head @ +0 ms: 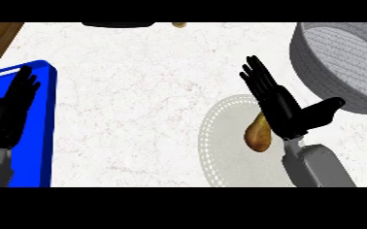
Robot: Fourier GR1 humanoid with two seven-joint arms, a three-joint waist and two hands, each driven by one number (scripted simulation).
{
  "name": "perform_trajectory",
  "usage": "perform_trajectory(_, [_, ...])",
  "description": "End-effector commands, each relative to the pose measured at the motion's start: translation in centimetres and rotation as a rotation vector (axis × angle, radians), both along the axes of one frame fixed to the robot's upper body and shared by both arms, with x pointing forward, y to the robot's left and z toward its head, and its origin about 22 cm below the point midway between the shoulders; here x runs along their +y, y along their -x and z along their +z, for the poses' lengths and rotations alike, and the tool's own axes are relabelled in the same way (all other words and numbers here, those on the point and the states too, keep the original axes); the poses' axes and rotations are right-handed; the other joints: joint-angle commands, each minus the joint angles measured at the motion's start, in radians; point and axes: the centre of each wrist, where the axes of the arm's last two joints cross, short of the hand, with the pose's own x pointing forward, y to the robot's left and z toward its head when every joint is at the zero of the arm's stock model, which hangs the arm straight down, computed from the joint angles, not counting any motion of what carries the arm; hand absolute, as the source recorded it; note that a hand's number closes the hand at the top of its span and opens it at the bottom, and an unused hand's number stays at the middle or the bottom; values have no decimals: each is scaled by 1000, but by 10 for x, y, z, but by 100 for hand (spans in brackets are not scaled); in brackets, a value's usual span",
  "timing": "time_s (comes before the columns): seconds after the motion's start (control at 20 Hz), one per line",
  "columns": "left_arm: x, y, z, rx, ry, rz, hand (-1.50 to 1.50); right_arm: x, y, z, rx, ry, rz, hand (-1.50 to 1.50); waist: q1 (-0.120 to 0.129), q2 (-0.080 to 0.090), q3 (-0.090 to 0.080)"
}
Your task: Pick the pear from the placemat and place it in the basket
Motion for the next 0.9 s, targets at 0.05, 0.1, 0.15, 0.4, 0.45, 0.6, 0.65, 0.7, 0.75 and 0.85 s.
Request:
perform_trajectory(0.05, [-11, -9, -7, 22, 12, -17, 0, -48, -25, 21, -131, 65, -85, 150, -10, -13, 17])
perform_trajectory(0.1, [-13, -8, 1, 58, 13, -36, 0, -58, -31, 53, -209, 96, -129, 150, -11, -16, 17])
perform_trajectory(0.15, [-22, -17, -10, 49, 26, -38, 0, -78, -45, 78, -301, 114, -179, 150, -22, -7, 17])
perform_trajectory(0.4, [-43, -21, -5, 100, 68, -132, 0, -65, -35, 82, -520, 706, 132, -150, 5, -5, 15])
perform_trajectory(0.45, [-45, -21, -7, 115, 78, -144, 0, -50, -30, 80, -577, 775, 114, -150, -1, -14, 13])
perform_trajectory(0.6, [-56, -28, -1, 114, 94, -140, 0, 29, -14, 47, -647, 686, -36, -150, -3, -18, 15])
perform_trajectory(0.65, [-53, -23, -8, 136, 92, -151, 0, 45, -14, 37, -651, 702, -55, -150, 6, -16, 15])
perform_trajectory(0.7, [-61, -28, -5, 138, 100, -145, 0, 56, -24, 39, -649, 753, -86, -150, 10, -14, 15])
perform_trajectory(0.75, [-57, -28, -10, 142, 86, -132, 0, 76, -15, 45, -633, 745, -116, -150, -1, -18, 14])
perform_trajectory(0.85, [-51, -43, 10, 131, 89, -119, 0, 95, -18, 65, -527, 791, -134, -150, -11, -19, 15])
